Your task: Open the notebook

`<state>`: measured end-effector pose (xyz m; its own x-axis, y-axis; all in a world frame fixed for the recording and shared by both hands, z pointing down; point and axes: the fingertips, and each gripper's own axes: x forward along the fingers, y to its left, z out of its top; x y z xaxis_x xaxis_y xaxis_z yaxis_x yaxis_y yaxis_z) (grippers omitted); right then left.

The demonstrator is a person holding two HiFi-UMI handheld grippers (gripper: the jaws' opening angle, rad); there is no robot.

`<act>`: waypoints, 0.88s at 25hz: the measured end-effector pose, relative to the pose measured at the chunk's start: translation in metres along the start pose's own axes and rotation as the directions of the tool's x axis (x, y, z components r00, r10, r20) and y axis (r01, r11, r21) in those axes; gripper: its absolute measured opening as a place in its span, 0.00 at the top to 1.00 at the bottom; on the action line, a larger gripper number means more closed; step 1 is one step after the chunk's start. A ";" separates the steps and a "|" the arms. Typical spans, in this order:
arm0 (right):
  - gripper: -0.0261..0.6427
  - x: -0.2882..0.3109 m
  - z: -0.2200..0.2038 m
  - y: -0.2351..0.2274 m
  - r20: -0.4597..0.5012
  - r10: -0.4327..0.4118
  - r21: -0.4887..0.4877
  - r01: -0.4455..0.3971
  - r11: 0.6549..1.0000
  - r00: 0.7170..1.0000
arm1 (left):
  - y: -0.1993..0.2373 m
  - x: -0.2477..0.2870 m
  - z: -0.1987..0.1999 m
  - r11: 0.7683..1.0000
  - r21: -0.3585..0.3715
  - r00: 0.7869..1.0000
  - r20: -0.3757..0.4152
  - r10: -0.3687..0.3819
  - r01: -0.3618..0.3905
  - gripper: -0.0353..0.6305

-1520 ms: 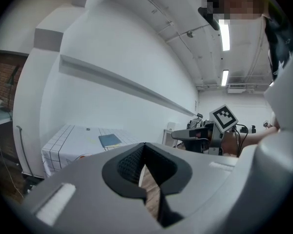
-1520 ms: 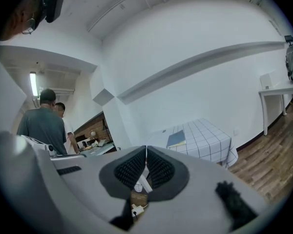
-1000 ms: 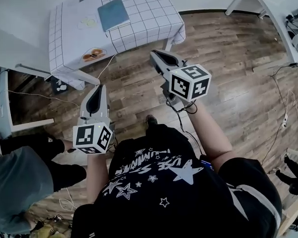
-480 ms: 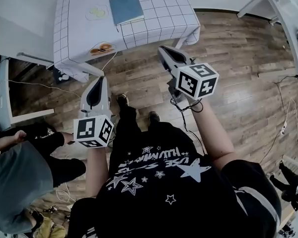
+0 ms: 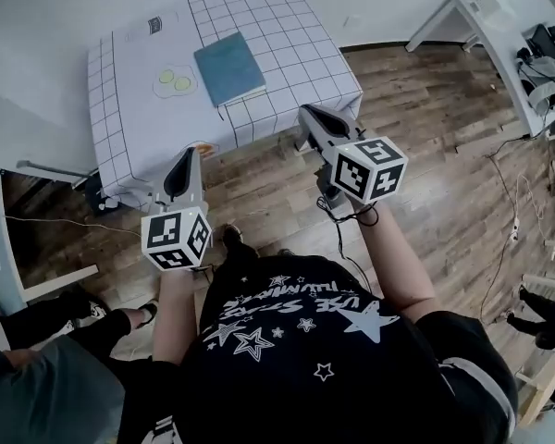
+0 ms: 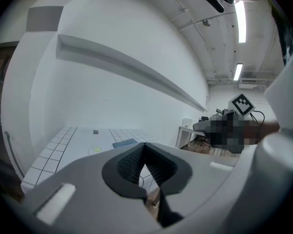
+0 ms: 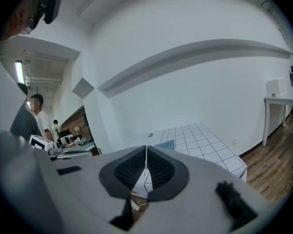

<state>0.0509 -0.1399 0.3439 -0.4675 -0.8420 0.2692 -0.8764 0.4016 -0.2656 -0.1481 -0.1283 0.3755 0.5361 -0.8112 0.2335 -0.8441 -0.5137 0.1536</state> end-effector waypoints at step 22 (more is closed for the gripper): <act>0.94 0.100 0.004 -0.004 -0.048 -0.174 0.031 0.176 0.984 0.984 | 0.091 0.062 -0.002 0.985 -0.032 0.983 -0.061 -0.174 0.172 0.93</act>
<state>0.0080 -0.2274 0.3679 -0.3125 -0.8810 0.3552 -0.9410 0.2360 -0.2427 -0.1914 -0.2248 0.4061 0.6739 -0.6912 0.2610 -0.7387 -0.6365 0.2220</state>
